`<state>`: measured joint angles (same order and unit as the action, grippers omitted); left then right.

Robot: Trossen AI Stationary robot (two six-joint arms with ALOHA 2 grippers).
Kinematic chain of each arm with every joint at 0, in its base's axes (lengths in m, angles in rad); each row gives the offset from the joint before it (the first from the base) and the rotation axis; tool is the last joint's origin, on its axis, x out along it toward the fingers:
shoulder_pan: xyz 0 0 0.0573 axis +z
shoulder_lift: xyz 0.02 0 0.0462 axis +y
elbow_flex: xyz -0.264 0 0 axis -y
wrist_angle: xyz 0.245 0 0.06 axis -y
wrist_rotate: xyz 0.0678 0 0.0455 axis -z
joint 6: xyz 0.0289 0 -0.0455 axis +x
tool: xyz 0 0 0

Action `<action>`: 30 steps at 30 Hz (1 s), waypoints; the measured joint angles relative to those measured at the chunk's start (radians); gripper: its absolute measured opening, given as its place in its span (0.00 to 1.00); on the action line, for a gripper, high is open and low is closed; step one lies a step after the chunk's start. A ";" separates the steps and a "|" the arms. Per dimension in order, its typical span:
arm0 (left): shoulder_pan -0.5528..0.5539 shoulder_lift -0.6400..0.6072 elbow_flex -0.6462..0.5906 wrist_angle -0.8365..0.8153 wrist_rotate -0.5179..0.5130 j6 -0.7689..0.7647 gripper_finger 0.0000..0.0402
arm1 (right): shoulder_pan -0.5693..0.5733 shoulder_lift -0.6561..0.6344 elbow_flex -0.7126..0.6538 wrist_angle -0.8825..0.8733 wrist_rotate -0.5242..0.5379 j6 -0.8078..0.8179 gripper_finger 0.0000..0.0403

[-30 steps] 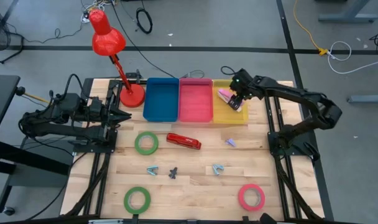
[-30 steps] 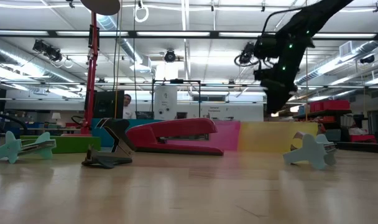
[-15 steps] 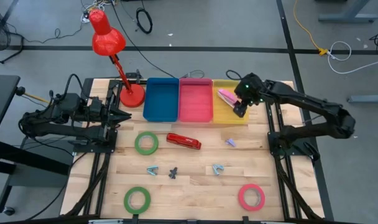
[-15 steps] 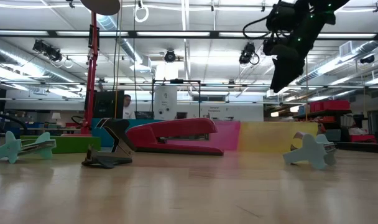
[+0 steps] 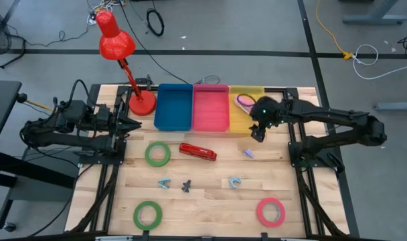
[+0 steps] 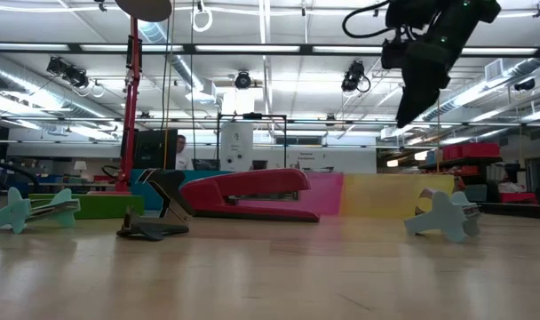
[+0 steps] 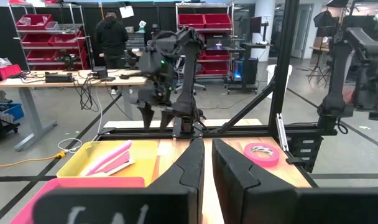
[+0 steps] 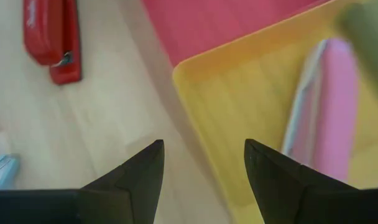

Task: Pick and place Stapler, Stapler remover, tape
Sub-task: Put the purple staple remover into the red bin

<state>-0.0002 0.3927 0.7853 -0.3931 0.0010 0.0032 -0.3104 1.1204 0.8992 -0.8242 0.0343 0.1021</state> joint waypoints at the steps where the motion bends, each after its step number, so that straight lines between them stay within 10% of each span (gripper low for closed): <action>1: 0.000 0.000 0.000 0.000 0.000 0.000 0.09 | 0.016 -0.001 -0.013 0.003 0.011 0.016 0.55; 30: 0.000 0.000 0.000 0.000 0.000 0.000 0.09 | 0.509 -0.006 -0.320 0.190 0.143 0.378 0.55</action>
<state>-0.0002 0.3927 0.7853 -0.3934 0.0007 0.0032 0.1981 1.1145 0.5789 -0.6341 0.1772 0.4799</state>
